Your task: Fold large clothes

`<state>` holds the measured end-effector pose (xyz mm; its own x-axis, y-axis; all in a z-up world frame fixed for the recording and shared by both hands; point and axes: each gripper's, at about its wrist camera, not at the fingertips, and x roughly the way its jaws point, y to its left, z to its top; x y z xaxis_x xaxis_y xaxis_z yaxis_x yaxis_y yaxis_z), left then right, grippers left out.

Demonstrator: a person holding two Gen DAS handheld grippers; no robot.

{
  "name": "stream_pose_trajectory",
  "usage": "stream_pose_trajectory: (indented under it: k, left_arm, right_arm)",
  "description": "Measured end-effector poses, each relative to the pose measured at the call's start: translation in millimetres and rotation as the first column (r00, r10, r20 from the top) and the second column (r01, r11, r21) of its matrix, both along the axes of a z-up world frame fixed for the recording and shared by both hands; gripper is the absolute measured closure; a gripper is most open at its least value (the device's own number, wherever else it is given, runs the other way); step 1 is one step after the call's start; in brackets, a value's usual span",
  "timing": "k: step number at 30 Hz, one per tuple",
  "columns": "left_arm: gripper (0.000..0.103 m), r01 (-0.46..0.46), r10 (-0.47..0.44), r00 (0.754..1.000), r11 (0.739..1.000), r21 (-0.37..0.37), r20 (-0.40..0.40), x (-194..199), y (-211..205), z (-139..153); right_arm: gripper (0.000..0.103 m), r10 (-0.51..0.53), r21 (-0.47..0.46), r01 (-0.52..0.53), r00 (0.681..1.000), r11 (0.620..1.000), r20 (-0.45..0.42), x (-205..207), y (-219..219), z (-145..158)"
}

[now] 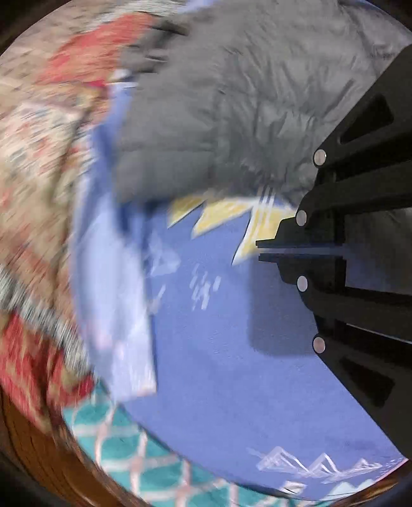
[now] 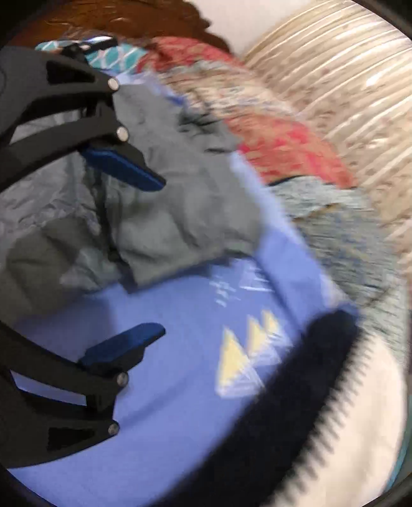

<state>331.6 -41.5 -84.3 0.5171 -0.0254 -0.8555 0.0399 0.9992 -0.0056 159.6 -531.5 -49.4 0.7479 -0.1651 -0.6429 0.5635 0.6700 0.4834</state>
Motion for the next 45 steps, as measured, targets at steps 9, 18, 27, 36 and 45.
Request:
stream_pose_trajectory:
  k: [9,18,27,36,45]
  left_arm:
    - [0.076,0.250,-0.227,0.955,0.962,-0.107,0.189,-32.0,-63.6,48.9]
    - [0.077,0.090,-0.111,0.991,0.969,0.228,0.079,33.7,-102.1,-45.9]
    - [0.076,0.231,-0.240,0.966,0.968,0.098,0.097,-31.2,-39.6,29.3]
    - [0.033,0.287,-0.289,0.957,0.957,-0.043,-0.038,-190.1,125.6,41.3]
    - [0.030,0.146,-0.163,0.977,0.981,-0.128,-0.139,-283.8,171.2,1.9]
  right_arm:
    - [0.049,0.262,-0.070,-0.266,0.963,0.961,-0.066,81.0,29.3,-0.5]
    - [0.045,0.364,-0.176,-0.458,0.844,0.871,-0.394,212.3,53.2,-60.5]
    - [0.025,0.377,-0.053,-0.384,0.921,0.922,-0.100,45.7,38.0,4.7]
    - [0.025,0.405,0.099,-0.394,0.895,0.914,-0.188,-199.5,82.3,-14.3]
    - [0.036,0.468,0.188,-0.440,0.871,0.878,-0.146,-254.8,126.6,-44.6]
